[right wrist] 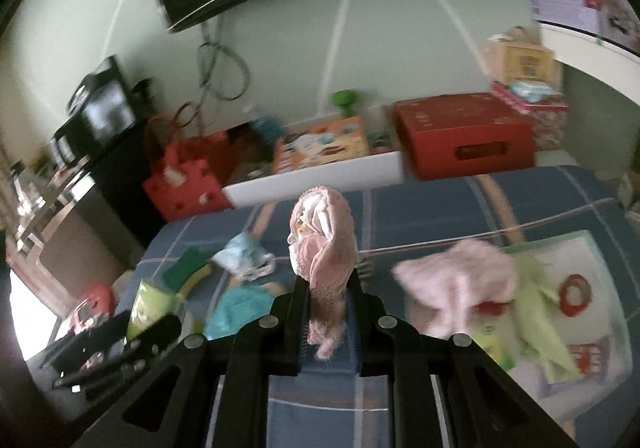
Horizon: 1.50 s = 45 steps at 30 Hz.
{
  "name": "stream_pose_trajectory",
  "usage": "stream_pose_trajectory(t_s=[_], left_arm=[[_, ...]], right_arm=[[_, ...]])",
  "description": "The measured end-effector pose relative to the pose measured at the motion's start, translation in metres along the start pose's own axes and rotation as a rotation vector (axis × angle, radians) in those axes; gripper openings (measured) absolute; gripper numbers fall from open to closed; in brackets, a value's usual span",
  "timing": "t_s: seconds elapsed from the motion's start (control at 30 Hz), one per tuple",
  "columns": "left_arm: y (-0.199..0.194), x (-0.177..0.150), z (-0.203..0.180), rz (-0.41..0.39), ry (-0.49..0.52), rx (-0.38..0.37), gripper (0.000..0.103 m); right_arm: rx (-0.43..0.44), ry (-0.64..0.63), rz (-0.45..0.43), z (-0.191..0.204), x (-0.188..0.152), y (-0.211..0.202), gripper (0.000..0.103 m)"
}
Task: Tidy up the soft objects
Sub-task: 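Carry pink cloth over tray with right tool while left tool carries green tissue pack there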
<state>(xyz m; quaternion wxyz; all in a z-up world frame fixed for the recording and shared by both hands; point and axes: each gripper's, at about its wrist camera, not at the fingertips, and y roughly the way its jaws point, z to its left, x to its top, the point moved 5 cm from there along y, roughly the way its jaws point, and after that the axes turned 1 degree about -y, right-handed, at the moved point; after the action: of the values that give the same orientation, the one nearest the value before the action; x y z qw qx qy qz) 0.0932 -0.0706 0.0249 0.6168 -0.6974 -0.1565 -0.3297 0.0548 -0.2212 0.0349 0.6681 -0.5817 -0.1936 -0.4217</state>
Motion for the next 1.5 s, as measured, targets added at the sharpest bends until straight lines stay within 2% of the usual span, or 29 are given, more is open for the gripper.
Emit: stream_pose_trajectory(t_s=[0.13, 0.4, 0.63, 0.8, 1.03, 1.27, 1.5], left_arm=[[0.005, 0.001, -0.036, 0.003, 0.067, -0.044, 0.057], [0.017, -0.007, -0.103, 0.011, 0.202, -0.117, 0.057], [0.042, -0.026, -0.151, 0.059, 0.302, -0.192, 0.057], [0.052, -0.037, -0.173, 0.081, 0.332, -0.252, 0.057], [0.065, -0.05, -0.198, 0.111, 0.358, -0.325, 0.057], [0.092, -0.067, -0.209, 0.177, 0.376, -0.301, 0.057], [0.1, -0.074, -0.213, 0.2, 0.386, -0.295, 0.057]], right_arm=[[-0.081, 0.045, -0.02, -0.036, 0.008, -0.009, 0.017], [-0.187, 0.184, -0.022, -0.114, 0.011, -0.024, 0.017], [-0.303, 0.308, 0.001, -0.184, 0.002, -0.032, 0.017], [-0.369, 0.395, 0.022, -0.228, -0.009, -0.036, 0.017], [-0.437, 0.44, 0.075, -0.263, -0.025, -0.027, 0.017], [-0.46, 0.476, 0.148, -0.289, -0.047, -0.008, 0.017], [-0.476, 0.498, 0.212, -0.303, -0.066, 0.009, 0.019]])
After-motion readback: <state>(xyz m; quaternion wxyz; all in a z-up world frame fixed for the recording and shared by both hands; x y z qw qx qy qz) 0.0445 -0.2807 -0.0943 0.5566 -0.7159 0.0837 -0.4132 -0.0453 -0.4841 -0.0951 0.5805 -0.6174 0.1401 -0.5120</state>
